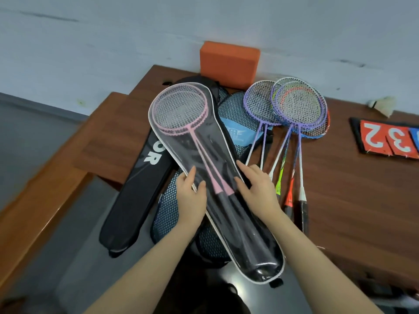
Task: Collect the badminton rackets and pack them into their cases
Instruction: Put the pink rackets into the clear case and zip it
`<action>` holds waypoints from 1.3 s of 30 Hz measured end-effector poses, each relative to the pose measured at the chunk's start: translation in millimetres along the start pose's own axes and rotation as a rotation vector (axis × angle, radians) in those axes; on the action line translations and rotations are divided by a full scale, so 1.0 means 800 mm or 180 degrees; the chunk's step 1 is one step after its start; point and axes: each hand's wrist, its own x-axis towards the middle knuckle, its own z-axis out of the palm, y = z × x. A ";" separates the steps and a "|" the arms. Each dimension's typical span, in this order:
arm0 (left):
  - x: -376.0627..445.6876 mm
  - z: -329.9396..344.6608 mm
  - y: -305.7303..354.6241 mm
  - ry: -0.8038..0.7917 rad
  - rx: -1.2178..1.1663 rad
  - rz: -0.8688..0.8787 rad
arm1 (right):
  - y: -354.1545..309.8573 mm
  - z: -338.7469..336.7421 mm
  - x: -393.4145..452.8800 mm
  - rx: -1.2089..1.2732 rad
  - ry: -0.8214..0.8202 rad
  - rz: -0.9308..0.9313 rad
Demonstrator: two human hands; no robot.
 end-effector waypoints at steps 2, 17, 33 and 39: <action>0.006 -0.016 0.014 0.0109 -0.0061 0.0285 | -0.017 0.002 0.009 -0.0005 0.0148 -0.0094; 0.249 -0.217 0.020 0.0163 0.0295 0.1407 | -0.183 0.170 0.188 0.0316 0.0938 0.0063; 0.449 -0.313 -0.091 -0.1237 0.1376 0.1087 | -0.227 0.344 0.241 0.0219 -0.0295 0.1184; 0.440 -0.328 -0.144 -0.1107 0.1085 0.0590 | -0.219 0.382 0.232 0.0013 -0.0706 0.1503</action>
